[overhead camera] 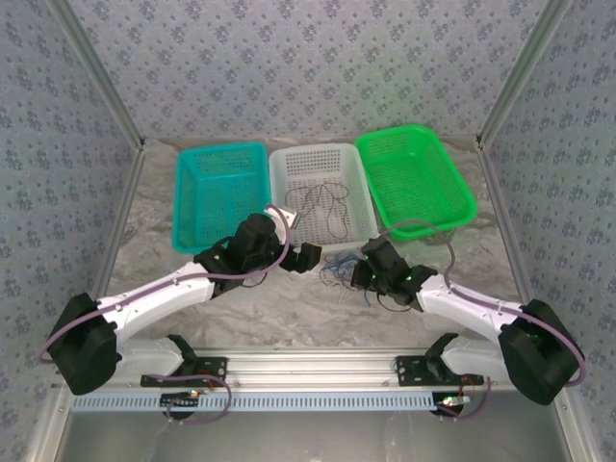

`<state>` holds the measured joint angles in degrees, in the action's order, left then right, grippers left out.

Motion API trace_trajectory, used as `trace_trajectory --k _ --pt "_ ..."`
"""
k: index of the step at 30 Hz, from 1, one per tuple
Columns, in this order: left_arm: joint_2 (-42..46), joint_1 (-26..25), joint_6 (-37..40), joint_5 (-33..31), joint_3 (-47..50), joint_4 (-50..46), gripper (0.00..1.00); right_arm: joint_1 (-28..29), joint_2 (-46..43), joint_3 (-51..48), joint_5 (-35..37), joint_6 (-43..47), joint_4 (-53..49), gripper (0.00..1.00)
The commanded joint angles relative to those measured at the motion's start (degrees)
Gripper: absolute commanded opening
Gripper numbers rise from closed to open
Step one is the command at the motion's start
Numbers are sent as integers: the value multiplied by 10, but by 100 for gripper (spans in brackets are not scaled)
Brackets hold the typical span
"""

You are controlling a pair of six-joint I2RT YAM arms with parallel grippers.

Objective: Untangle the cables

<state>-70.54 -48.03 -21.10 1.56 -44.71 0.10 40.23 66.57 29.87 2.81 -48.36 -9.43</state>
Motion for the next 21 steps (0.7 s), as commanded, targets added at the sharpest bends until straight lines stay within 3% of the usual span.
trace_trajectory --k 1,7,15,21 --pt "7 -5 -8 -10 1 10 99 14 -43 18 42 17 -51 4" --pt "2 -18 16 0 -1 4 99 23 -128 20 30 51 -96 4" --pt "-7 -25 47 93 8 48 99 20 -202 32 -62 118 -108 4" --pt "-20 -32 53 129 3 62 96 17 -234 31 -63 139 -118 5"
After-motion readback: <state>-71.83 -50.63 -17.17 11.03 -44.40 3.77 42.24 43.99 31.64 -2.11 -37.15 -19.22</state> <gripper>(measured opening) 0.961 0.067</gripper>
